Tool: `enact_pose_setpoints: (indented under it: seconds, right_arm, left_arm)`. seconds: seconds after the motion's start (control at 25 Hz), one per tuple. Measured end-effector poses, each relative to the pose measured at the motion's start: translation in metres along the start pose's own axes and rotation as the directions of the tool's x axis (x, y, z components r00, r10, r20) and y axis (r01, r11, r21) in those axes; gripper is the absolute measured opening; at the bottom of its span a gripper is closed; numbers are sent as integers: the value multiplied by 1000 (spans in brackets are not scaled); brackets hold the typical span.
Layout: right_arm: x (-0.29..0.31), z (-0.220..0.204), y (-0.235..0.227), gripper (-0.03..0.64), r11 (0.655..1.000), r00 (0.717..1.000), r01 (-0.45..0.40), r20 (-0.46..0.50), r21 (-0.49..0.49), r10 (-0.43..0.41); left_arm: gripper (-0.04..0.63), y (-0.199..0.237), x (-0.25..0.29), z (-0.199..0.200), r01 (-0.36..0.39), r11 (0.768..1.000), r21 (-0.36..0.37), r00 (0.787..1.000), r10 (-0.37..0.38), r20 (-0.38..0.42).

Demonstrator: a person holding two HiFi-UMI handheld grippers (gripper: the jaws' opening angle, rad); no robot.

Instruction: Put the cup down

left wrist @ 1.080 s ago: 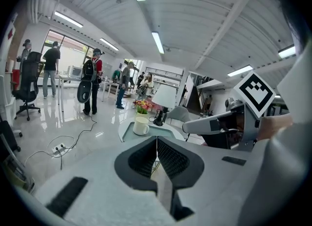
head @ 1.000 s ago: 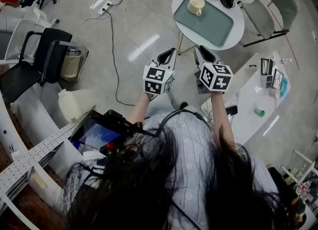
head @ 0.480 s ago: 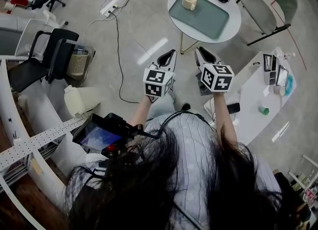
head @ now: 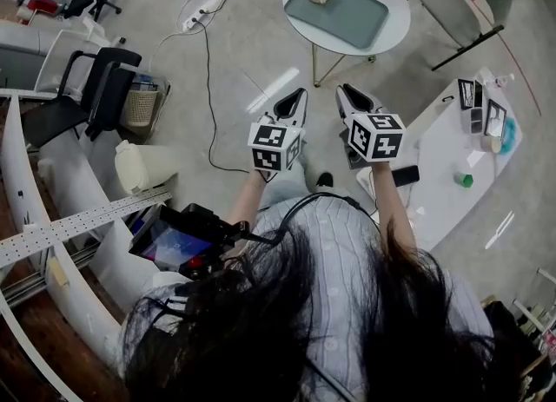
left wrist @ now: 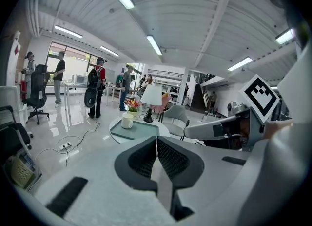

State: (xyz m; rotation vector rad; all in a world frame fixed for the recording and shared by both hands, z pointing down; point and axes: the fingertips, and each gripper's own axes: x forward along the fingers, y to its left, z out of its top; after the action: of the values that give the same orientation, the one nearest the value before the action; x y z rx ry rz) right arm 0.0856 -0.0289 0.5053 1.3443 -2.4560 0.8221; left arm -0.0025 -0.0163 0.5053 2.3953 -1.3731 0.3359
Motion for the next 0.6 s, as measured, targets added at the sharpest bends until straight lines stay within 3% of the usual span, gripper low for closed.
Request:
enact_pose_setpoints:
  seconds: [0.6]
  right_arm:
    - [-65,-55,26,67,999,999,-50,-19,-16,50]
  left_arm:
    - [17,-55,-58,-42,-25,999,24,1000,25,-12]
